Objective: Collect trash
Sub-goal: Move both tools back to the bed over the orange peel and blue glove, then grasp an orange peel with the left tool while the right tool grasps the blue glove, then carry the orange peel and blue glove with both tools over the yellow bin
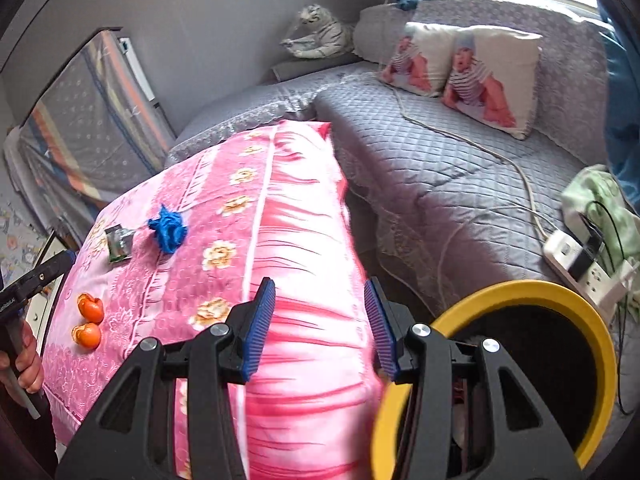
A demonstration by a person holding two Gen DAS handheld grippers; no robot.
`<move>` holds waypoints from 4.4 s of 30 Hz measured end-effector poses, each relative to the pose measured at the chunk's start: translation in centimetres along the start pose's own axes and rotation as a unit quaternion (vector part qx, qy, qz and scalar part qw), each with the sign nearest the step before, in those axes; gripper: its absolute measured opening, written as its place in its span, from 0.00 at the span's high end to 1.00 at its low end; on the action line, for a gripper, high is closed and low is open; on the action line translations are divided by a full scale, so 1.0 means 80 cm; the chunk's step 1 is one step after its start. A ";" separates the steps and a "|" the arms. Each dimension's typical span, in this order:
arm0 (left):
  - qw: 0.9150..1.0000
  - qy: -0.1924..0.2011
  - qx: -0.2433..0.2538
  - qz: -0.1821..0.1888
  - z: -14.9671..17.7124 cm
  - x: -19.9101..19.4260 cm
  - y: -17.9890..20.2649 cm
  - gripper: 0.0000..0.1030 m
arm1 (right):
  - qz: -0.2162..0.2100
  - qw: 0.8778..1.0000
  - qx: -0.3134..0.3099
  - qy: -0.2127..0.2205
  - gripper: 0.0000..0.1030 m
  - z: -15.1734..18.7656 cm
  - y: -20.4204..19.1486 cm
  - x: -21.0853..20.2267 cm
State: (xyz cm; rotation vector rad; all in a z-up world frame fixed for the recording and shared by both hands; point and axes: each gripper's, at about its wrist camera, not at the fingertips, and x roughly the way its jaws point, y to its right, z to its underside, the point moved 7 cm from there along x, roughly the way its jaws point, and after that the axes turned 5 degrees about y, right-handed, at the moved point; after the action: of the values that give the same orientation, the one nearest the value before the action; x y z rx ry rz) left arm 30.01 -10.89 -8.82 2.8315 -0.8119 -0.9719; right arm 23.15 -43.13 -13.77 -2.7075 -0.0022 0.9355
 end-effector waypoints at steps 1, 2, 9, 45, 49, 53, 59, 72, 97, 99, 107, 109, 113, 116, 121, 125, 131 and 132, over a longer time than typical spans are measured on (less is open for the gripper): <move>1.000 0.001 -0.004 -0.010 0.005 -0.010 -0.016 0.45 | -0.011 1.000 -0.011 -0.003 0.57 -0.004 -0.020 0.010; 1.000 0.001 -0.009 -0.018 0.011 -0.019 -0.030 0.45 | -0.022 1.000 -0.021 -0.005 0.57 -0.008 -0.038 0.019; 0.998 -0.006 -0.030 -0.061 0.055 -0.074 -0.103 0.43 | -0.074 0.991 -0.106 -0.025 0.57 -0.023 -0.164 0.082; 0.985 -0.096 -0.116 -0.086 0.160 -0.032 -0.189 0.39 | -0.039 0.964 -0.240 -0.109 0.55 -0.014 -0.306 0.304; 0.985 -0.100 -0.112 -0.080 0.156 -0.022 -0.184 0.45 | -0.046 0.964 -0.233 -0.118 0.55 -0.012 -0.308 0.312; 0.986 -0.095 -0.104 -0.086 0.151 -0.020 -0.181 0.50 | -0.045 0.965 -0.230 -0.119 0.67 -0.012 -0.308 0.314; 0.986 -0.092 -0.102 -0.090 0.150 -0.022 -0.181 0.55 | -0.044 0.966 -0.226 -0.122 0.81 -0.010 -0.305 0.316; 0.988 -0.075 -0.104 -0.086 0.147 -0.049 -0.175 0.57 | -0.062 0.974 -0.193 -0.099 0.84 -0.029 -0.287 0.265; 0.997 0.001 -0.045 -0.066 0.079 -0.099 -0.075 0.57 | -0.110 0.979 -0.169 -0.034 0.84 -0.024 -0.247 0.080; 0.997 0.004 -0.037 -0.060 0.072 -0.097 -0.063 0.57 | -0.109 0.980 -0.165 -0.028 0.84 -0.025 -0.237 0.068; 0.999 0.011 -0.010 -0.032 0.051 -0.082 -0.009 0.57 | -0.091 0.987 -0.133 -0.006 0.84 -0.034 -0.184 0.030; 1.000 0.012 -0.004 -0.023 0.046 -0.078 0.004 0.57 | -0.085 0.989 -0.125 0.000 0.84 -0.036 -0.168 0.022; 1.000 0.015 0.009 -0.005 0.037 -0.068 0.033 0.57 | -0.071 0.991 -0.109 0.010 0.84 -0.040 -0.136 0.006; 1.000 0.015 0.018 0.008 0.030 -0.060 0.053 0.57 | -0.062 0.994 -0.093 0.017 0.84 -0.042 -0.111 -0.005; 0.999 0.012 0.032 0.032 0.024 -0.044 0.088 0.57 | -0.044 0.996 -0.076 0.030 0.84 -0.041 -0.073 -0.025; 0.998 0.009 0.045 0.053 0.022 -0.032 0.116 0.57 | -0.031 0.997 -0.060 0.036 0.84 -0.039 -0.042 -0.036; 0.994 0.003 0.069 0.080 0.019 -0.014 0.160 0.57 | -0.011 0.998 -0.034 0.041 0.84 -0.035 0.004 -0.049; 0.994 0.002 0.073 0.085 0.019 -0.011 0.167 0.57 | -0.008 0.999 -0.030 0.042 0.84 -0.033 0.011 -0.052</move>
State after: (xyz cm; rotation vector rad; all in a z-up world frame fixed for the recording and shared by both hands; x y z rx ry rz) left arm 22.28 -21.79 -6.85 2.8215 -1.1460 -0.9186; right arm 21.40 -45.07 -9.47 -2.7965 -0.0353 0.8291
